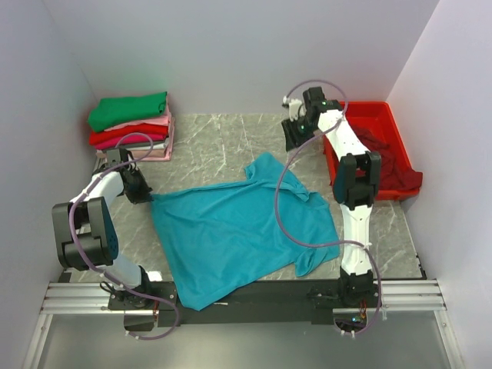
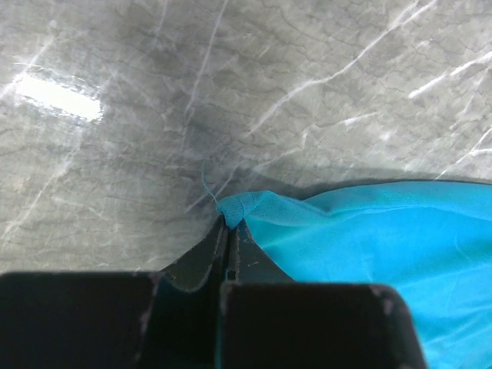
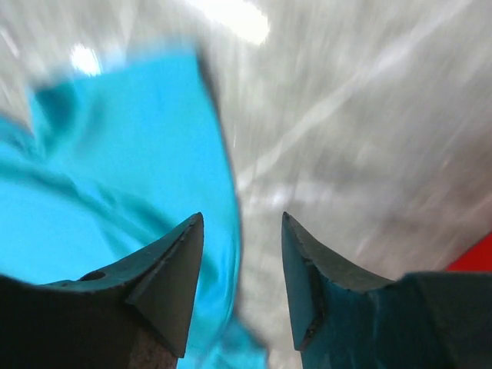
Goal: Fold and stack the t-shirts
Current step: Flatten the tshirt out
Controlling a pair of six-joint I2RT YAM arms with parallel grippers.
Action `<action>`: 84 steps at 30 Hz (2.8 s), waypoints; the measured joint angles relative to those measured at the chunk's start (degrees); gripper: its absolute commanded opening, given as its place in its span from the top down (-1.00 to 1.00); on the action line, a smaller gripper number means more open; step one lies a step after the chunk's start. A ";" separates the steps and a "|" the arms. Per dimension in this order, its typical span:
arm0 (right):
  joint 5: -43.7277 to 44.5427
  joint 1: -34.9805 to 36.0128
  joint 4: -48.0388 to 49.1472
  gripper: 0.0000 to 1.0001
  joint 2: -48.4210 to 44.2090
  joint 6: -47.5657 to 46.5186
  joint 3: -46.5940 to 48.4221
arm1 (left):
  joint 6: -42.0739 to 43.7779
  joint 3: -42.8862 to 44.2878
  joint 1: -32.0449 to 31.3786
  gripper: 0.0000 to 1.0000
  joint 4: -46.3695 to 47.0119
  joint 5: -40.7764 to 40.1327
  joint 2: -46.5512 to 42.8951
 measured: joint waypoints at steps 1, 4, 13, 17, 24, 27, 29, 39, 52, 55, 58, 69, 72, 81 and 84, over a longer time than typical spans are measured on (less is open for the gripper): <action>-0.79 0.20 0.55 -0.09 1.42 0.44 3.63 | 0.00 0.00 -0.11 0.99 0.00 0.09 0.00; -2.14 0.90 0.90 -0.19 6.25 1.51 11.65 | 0.00 0.00 -0.42 0.99 -0.02 0.11 0.00; -1.38 5.81 2.80 -0.15 14.25 5.57 13.70 | 0.17 0.00 -0.85 0.99 -0.02 0.39 0.00; -0.52 6.14 3.19 -0.13 16.00 7.91 16.70 | 0.17 0.00 -1.01 0.99 0.00 0.74 0.00; 0.31 5.77 3.98 -0.10 17.57 9.42 20.09 | 0.17 0.00 -1.11 0.99 0.00 1.20 0.00; 0.15 5.75 3.41 -0.07 18.29 9.42 21.46 | 0.17 0.00 -1.16 0.99 0.00 1.22 0.00; -0.07 5.77 2.97 -0.06 18.56 9.40 22.03 | 0.17 0.00 -1.22 0.99 0.00 1.25 0.00; -1.51 5.79 -0.39 -0.02 21.44 9.42 24.33 | 0.17 0.00 -1.40 0.99 0.02 1.22 0.00; -2.34 5.79 -2.12 0.38 22.23 10.34 25.00 | 0.17 0.00 -1.62 0.99 0.00 1.22 0.00; -3.30 5.79 -2.82 0.60 22.25 10.16 25.00 | 0.20 0.00 -1.66 0.99 0.00 1.20 0.00; -4.26 5.79 -3.15 0.82 22.25 9.73 25.00 | 0.20 0.00 -1.70 0.99 0.02 1.20 0.00; -5.55 5.66 0.85 1.00 16.06 7.26 15.80 | 0.07 -0.13 -1.70 0.99 0.63 1.14 -4.57; -5.40 5.66 1.84 1.00 9.51 6.29 12.52 | -0.31 -0.09 -1.70 0.99 1.57 1.14 -9.01; -1.46 5.97 4.28 1.00 -21.40 0.92 16.87 | -2.01 10.99 -1.70 0.99 0.55 -0.09 -22.49; 0.94 6.71 5.53 1.00 -31.30 -1.18 18.47 | -2.86 17.90 -1.70 0.99 1.14 -0.63 -27.98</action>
